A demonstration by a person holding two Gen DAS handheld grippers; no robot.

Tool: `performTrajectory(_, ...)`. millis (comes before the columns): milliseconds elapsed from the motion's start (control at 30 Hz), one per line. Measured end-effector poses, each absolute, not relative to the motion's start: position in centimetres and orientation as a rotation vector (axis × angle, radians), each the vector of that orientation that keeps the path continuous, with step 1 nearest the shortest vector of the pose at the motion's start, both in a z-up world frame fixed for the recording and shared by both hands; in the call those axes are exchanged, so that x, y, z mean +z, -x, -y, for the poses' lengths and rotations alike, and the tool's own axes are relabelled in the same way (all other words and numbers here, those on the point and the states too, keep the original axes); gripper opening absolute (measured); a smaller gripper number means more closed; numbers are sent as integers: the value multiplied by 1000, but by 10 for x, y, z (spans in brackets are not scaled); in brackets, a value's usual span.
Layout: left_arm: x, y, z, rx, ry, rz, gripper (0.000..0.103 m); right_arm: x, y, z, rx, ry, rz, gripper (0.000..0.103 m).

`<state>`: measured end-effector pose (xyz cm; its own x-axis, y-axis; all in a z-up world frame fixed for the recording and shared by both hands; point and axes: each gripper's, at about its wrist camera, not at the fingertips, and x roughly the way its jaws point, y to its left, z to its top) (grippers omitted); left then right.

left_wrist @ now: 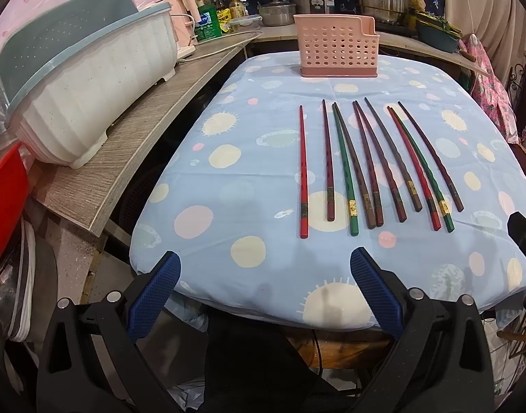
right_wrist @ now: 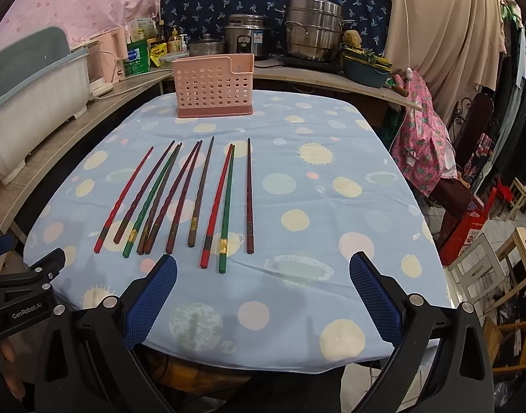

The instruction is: Organize utensils

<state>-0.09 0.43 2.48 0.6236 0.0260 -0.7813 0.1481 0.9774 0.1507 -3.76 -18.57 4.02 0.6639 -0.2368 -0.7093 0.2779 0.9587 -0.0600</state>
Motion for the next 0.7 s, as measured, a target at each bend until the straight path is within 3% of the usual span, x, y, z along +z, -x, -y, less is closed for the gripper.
performTrajectory(700, -25, -58, -30, -70, -79, -959, 94, -13, 2, 211, -258, -124, -862, 96)
